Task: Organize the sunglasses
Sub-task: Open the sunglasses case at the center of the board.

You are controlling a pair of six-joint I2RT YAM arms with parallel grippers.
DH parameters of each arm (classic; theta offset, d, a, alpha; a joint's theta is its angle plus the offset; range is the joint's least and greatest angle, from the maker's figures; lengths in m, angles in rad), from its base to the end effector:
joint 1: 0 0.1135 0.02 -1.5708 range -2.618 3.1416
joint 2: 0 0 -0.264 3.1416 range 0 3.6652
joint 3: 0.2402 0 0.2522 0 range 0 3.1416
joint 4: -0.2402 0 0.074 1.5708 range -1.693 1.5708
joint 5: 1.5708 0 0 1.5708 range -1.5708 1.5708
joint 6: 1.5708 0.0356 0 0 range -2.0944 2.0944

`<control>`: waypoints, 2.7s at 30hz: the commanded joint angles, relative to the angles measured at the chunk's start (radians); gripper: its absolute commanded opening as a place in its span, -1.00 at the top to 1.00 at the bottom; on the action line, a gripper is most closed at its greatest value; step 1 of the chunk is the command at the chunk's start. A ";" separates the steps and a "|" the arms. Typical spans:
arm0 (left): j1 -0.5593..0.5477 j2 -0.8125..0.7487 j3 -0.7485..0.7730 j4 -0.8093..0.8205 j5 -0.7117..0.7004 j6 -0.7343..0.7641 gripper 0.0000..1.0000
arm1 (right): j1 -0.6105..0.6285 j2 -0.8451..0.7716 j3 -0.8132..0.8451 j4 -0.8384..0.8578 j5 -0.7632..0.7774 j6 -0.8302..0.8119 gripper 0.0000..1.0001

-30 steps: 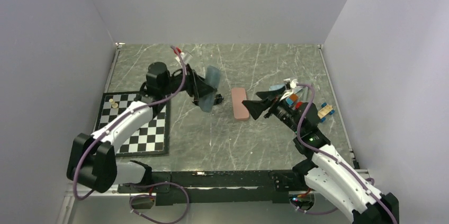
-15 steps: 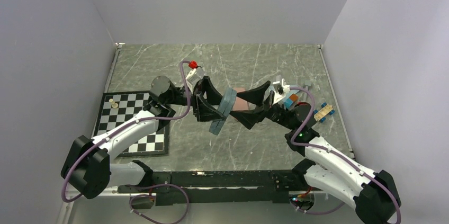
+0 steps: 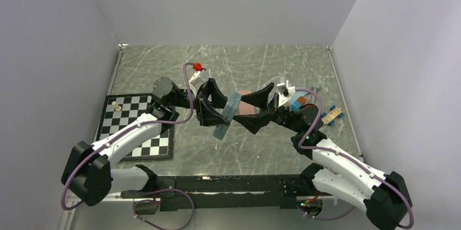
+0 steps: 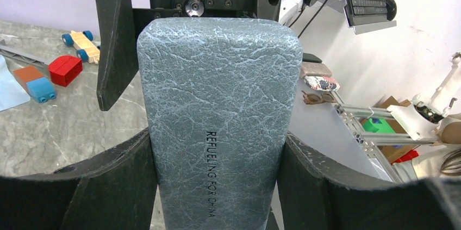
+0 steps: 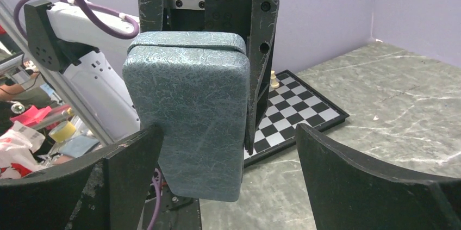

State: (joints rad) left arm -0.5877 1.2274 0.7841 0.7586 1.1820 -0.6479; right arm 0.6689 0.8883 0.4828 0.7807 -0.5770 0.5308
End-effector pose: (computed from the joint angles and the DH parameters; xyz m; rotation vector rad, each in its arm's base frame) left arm 0.1992 -0.1723 0.3383 1.1251 1.2927 -1.6926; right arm 0.1440 0.1386 0.3149 -0.6397 1.2286 1.3638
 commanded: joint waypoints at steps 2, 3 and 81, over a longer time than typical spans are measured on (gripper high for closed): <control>-0.058 0.035 0.044 -0.058 -0.172 0.061 1.00 | 0.060 -0.016 0.035 0.054 -0.060 0.026 -0.99; -0.058 0.036 0.047 -0.067 -0.173 0.065 1.00 | 0.061 -0.027 0.033 0.047 -0.055 0.023 -0.99; -0.244 0.005 0.292 -0.970 -1.173 0.310 1.00 | 0.067 0.082 0.354 -0.788 0.573 -0.016 1.00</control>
State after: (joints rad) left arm -0.7635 1.1999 0.9867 -0.1432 0.2272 -0.3199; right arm 0.7067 0.9485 0.7746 -0.0456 -0.0639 0.4812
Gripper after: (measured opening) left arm 0.713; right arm 0.709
